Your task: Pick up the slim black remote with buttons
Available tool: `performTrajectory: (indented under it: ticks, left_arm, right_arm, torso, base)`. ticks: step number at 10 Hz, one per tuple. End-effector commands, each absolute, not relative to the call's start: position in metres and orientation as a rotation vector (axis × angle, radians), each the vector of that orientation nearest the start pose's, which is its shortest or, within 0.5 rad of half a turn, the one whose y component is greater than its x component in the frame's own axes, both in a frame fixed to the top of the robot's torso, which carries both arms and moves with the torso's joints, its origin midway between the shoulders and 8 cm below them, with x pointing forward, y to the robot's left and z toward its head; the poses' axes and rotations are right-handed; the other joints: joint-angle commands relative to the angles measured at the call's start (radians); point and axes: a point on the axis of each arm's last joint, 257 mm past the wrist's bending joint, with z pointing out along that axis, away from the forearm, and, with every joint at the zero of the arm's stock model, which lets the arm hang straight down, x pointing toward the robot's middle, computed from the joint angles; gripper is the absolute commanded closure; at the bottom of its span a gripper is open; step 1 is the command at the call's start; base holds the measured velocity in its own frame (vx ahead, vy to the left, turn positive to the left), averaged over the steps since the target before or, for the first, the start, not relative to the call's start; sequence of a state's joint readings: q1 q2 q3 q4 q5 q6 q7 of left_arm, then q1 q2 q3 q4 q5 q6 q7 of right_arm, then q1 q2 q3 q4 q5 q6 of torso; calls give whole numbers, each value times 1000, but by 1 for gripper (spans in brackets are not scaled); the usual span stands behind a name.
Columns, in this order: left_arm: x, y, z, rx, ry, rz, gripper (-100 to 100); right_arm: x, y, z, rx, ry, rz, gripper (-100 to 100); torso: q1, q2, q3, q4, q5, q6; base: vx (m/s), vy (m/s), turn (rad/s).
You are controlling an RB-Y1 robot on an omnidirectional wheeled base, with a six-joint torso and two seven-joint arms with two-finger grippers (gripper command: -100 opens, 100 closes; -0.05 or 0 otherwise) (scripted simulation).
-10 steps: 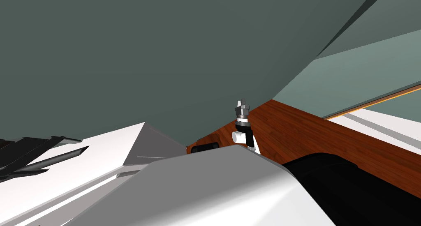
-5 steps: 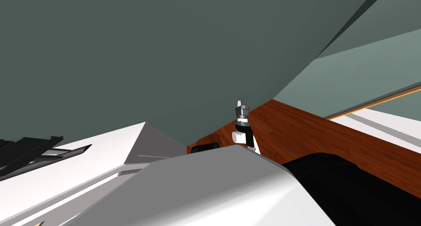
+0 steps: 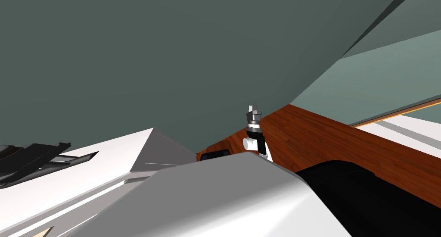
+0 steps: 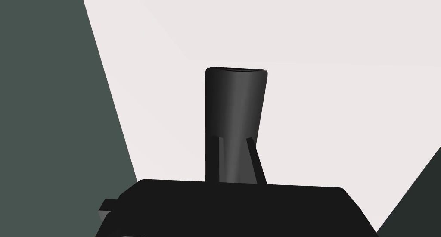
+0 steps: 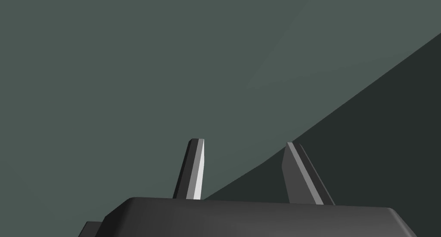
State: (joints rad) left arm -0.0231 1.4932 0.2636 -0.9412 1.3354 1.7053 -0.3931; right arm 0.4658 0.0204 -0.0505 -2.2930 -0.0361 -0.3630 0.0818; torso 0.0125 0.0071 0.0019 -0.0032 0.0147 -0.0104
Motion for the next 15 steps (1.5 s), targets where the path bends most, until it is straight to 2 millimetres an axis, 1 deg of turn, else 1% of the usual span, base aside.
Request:
performTrajectory:
  ticks: [1, 2, 3, 4, 5, 6, 7, 9, 10, 11, 12, 13, 14, 15]
  left_arm:
    - [227, 683, -153, -2449, 1895, -9, 100]
    - [239, 680, -146, -2425, 1896, -45, 100]
    - [239, 680, -146, -2425, 1896, -45, 100]
    - [228, 682, -161, -2458, 1917, 3, 100]
    - [236, 682, -155, -2438, 1911, -12, 100]
    - [249, 679, -147, -2412, 1912, -51, 100]
    - [239, 680, -162, -2443, 1936, -2, 100]
    - [261, 677, -148, -2395, 1934, -57, 100]
    - [262, 676, -147, -2393, 1934, -60, 100]
    - [252, 676, -163, -2423, 1966, -7, 100]
    - [270, 674, -150, -2385, 1960, -49, 100]
    - [275, 672, -146, -2374, 1960, -63, 100]
    - [271, 670, -157, -2391, 1994, -21, 100]
    - [282, 668, -149, -2367, 1991, -44, 100]
  right_arm:
    - [362, -302, 15, 733, 655, 1192, 0]
    - [362, -302, 15, 733, 655, 1192, 0]
    - [362, -302, 15, 733, 655, 1192, 0]
    - [362, -302, 15, 733, 655, 1192, 0]
    - [362, -302, 15, 733, 655, 1192, 0]
    - [362, -302, 15, 733, 655, 1192, 0]
    - [362, -302, 15, 733, 655, 1192, 0]
    - [362, -302, 15, 733, 655, 1192, 0]
    - [362, -302, 15, 733, 655, 1192, 0]
    - [362, -302, 15, 733, 655, 1192, 0]
    - [362, -302, 15, 733, 655, 1192, 0]
    - [362, -302, 15, 733, 655, 1192, 0]
    - [362, -302, 15, 733, 655, 1192, 0]
    - [362, -302, 15, 733, 655, 1192, 0]
  torso:
    - [0, 0, 0, 0, 0, 0]
    - [2, 1, 1, 0, 1, -1]
    - [3, 2, 1, 0, 1, 0]
    - [3, 2, 1, 1, 1, 1]
    - [4, 3, 2, 0, 2, -2]
    - [5, 4, 2, 0, 3, -2]
    - [6, 3, 2, 0, 3, -1]
    - [7, 4, 2, 0, 5, -4]
    - [7, 4, 2, 0, 5, -3]
    - [8, 5, 2, 0, 5, -3]
    - [9, 5, 3, 0, 6, -6]
    - [9, 6, 3, 0, 5, -5]
    - [8, 5, 3, 0, 5, -4]
    - [9, 6, 3, 0, 6, -7]
  base:
    - [12, -8, 93]
    - [0, -7, 33]
    - [-4, -1, -11]
    - [7, -2, 103]
    - [10, -10, 99]
    - [1, -7, 31]
    - [9, -5, 108]
    - [7, -8, 54]
    - [-1, 0, -12]
    - [9, -2, 119]
    - [8, -11, 111]
    - [2, -6, 18]
    - [9, -6, 110]
    - [9, -12, 104]
